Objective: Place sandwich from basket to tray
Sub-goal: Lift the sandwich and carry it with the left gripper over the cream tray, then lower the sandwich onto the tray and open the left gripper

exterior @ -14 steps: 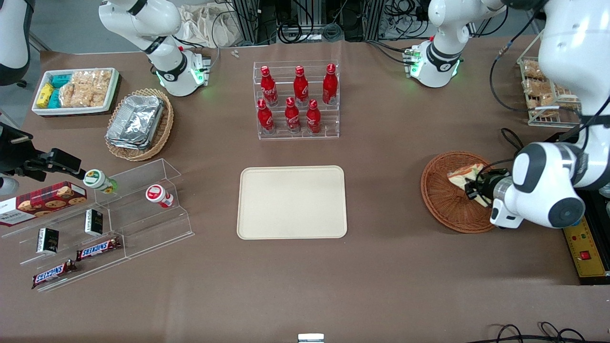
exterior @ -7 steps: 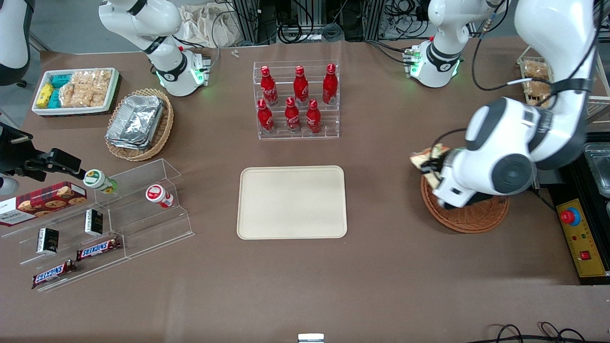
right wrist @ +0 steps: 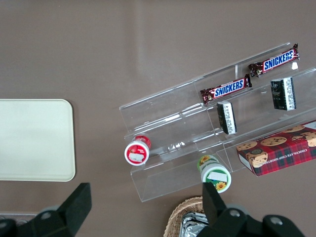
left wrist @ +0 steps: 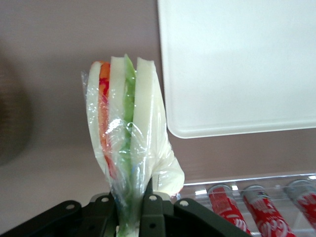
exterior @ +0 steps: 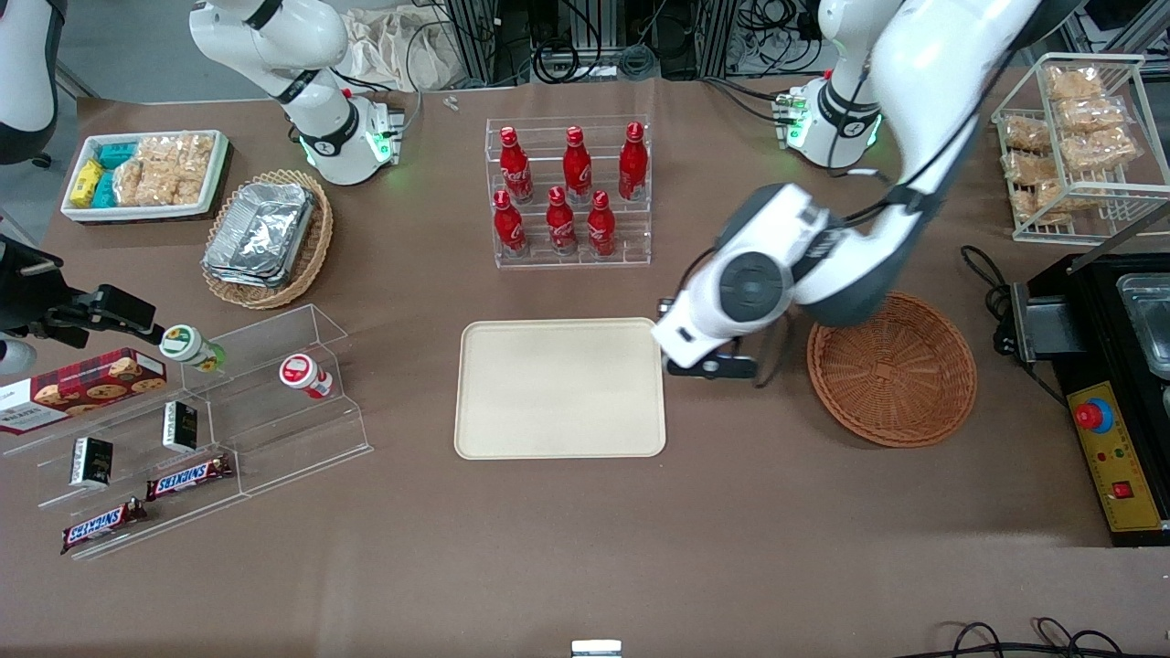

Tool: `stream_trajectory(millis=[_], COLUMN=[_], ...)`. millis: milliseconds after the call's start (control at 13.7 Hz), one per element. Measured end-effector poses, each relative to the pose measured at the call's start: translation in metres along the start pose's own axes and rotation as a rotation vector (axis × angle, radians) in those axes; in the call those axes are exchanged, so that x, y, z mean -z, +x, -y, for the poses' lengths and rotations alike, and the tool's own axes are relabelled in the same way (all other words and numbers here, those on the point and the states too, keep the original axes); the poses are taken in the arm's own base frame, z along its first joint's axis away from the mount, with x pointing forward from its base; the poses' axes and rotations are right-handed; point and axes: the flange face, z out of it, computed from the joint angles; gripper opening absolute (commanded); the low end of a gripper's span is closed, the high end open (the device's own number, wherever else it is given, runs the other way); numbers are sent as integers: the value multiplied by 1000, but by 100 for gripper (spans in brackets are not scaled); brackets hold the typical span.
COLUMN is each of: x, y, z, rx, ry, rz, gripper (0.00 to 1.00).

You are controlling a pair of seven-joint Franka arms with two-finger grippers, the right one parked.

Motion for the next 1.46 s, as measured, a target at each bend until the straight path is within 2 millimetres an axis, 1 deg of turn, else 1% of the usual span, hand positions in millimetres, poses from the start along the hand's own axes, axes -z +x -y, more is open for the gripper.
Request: stream_trajectory(millis=[73, 146, 220, 293, 439, 659, 732, 805, 878, 951, 1024, 1098, 1317, 1463], x=[-20, -38, -52, -62, -71, -72, -74, -78, -83, -89, -92, -91, -85, -70], y=[-1, 0, 4, 10, 21, 31, 33, 34, 35, 34, 33, 33, 37, 44], z=[-15, -26, -31, -34, -35, -37, -38, -40, -43, -47, -51, -53, -52, -47], rx=[-20, -36, -44, -49, -42, -20, -3, 9, 17, 35, 54, 68, 110, 161], ry=[42, 70, 77, 64, 23, -11, -16, -17, -12, -8, -7, -8, -21, -41], rz=[-9, -20, -30, -40, -64, -113, -125, -138, -146, -150, -154, -157, -167, -188], gripper=[0, 0, 0, 0, 0, 0, 4, 18, 44, 65, 88, 99, 99, 99])
